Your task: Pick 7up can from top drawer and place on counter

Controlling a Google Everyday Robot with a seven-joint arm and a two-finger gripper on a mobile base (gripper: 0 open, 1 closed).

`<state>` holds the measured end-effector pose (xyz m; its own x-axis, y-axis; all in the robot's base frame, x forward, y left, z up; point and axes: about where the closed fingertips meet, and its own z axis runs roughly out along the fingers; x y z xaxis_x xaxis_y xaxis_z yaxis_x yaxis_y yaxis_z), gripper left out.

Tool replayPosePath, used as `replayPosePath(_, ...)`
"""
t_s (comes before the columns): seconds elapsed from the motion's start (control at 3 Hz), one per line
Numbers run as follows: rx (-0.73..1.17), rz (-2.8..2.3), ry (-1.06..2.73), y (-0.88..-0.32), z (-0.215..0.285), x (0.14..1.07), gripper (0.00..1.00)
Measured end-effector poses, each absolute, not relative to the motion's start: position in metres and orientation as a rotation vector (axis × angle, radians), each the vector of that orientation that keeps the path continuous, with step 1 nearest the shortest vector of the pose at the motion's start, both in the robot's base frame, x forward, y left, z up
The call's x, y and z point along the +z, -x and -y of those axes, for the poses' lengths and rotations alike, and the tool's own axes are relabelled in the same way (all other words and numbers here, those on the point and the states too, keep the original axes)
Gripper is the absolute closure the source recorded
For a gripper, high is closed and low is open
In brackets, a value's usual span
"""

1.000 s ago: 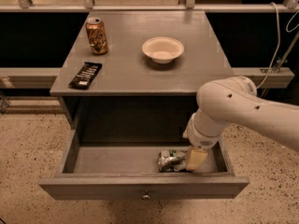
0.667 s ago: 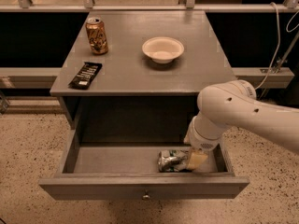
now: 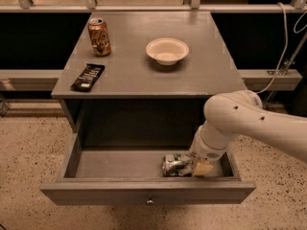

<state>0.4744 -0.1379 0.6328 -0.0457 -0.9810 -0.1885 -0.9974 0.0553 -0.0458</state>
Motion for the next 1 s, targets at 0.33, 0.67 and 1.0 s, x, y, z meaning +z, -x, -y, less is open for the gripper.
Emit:
replayPosePath(0.33,0.184,-2.152,2.061,-0.47,0.133,0.622,0.35)
replayPosePath(0.67,0.22,-2.144,2.072,-0.467,0.127,0.615,0.38)
replayPosePath(1.0,0.261,-2.139,2.061,-0.466,0.122,0.612,0.54)
